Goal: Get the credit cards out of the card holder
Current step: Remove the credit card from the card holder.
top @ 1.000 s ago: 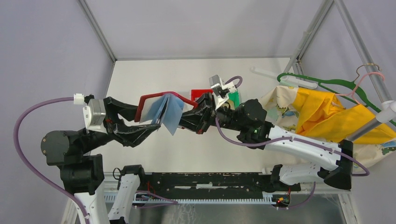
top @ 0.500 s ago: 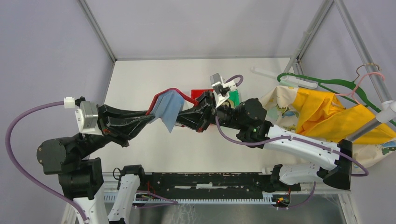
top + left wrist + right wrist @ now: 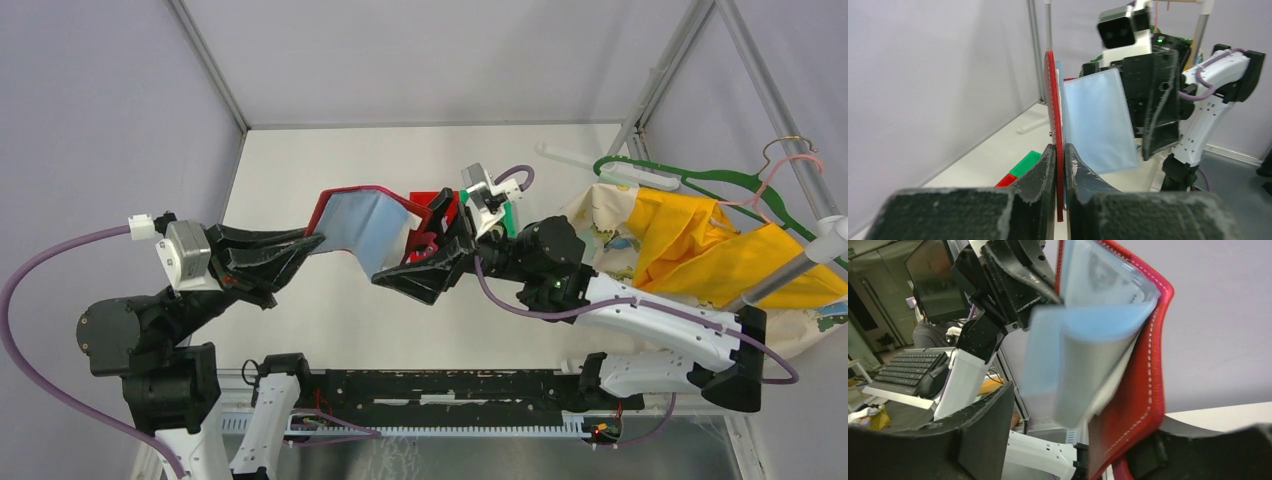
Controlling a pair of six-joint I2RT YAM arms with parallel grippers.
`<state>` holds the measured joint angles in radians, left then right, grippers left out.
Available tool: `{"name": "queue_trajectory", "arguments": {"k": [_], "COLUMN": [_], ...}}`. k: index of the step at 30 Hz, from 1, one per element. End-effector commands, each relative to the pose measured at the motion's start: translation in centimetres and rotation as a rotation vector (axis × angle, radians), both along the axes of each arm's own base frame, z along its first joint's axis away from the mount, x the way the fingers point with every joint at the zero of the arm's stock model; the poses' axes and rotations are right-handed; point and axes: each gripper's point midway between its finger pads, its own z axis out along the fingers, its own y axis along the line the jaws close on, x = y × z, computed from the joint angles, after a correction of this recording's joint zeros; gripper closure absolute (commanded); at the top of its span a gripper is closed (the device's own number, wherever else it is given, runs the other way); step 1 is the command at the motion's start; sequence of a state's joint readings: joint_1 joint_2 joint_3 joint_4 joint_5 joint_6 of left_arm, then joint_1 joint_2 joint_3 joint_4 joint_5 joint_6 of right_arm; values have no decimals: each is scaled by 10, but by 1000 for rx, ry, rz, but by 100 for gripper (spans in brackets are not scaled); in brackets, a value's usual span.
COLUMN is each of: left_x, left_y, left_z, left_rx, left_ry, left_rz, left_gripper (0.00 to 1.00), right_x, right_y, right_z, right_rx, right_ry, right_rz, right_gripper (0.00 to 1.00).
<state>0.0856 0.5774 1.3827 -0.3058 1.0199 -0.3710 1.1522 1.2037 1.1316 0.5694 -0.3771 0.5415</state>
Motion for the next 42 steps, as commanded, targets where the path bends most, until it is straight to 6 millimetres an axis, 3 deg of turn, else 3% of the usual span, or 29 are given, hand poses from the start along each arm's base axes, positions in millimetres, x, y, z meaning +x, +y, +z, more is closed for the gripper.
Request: {"name": "queue_trajectory", "arguments": {"k": [1,2,6,9,14,18,23,27,28,32,34,42], "left_x": [11,14,10,2,-12,-17,-18,-25,-24,-21,-18,-5], "left_y": [18,20,17,9,-3,-6,-7,-12,-12,-12,-12,-13], "left_z": [7,7,-1,-8,-16,-21,-16,-16,-16,-16,-15,2], "left_rx": [57,69,127,153,183,192,181,175,173,161,149,37], "left_ry": [-134,-147,-165,-159,-125,-97,-71,-32,-25,-2,19,152], "left_rz": [172,192,168,98,-28,-69,-78,-144,-149,-147,-147,-175], "left_gripper": [98,98,98,98,98,98,98,98,98,98,96,98], "right_x": [-9,-6,11,23,45,44,34,20,13,-11,-17,-44], "right_y": [-32,-34,-53,-63,-37,-15,1,1,-1,-12,-14,-31], "right_z": [20,16,20,32,33,27,5,5,8,16,16,6], "right_rx": [61,48,20,15,-123,-166,-216,-178,-156,-65,-56,-20], "right_ry": [-49,-46,-48,-64,-82,-118,-146,-154,-160,-200,-214,-352], "right_rz": [-20,-42,-173,-255,-307,-254,-156,-73,-37,83,109,205], "right_gripper": [24,16,3,2,2,3,14,30,36,79,89,95]}}
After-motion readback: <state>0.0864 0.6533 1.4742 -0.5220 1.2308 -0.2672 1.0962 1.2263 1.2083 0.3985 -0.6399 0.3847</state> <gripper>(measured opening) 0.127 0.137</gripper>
